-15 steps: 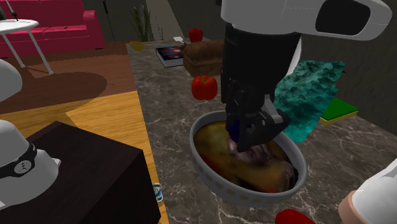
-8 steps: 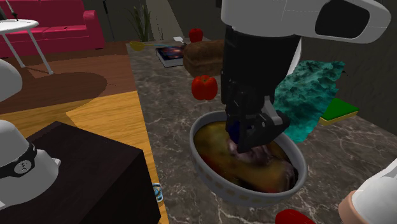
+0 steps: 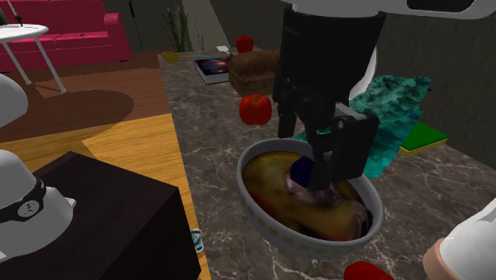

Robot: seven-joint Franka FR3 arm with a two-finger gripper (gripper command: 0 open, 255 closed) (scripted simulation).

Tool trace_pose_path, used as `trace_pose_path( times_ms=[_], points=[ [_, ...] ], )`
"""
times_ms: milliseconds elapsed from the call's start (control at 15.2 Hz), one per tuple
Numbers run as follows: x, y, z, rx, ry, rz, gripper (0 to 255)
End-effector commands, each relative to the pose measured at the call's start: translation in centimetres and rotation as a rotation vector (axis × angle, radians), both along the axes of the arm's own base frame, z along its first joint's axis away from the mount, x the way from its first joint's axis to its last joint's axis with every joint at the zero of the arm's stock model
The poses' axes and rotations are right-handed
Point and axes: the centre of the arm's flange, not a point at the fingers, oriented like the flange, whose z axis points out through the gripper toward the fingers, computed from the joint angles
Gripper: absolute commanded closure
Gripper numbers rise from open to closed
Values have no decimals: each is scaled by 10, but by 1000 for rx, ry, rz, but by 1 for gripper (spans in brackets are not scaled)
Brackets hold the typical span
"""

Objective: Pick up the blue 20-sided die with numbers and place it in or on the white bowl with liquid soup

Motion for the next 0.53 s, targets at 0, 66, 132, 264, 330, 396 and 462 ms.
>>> trace_pose_path(
  times_ms=[0,66,132,264,330,396,462],
  points=[
    [1,-1,21,0,1,0,0],
    [2,-2,32,0,1,0,0],
    [2,-2,32,0,1,0,0],
    [2,-2,32,0,1,0,0],
    [2,-2,32,0,1,0,0],
    [2,-2,32,0,1,0,0],
    [2,-2,32,0,1,0,0]
  ],
)
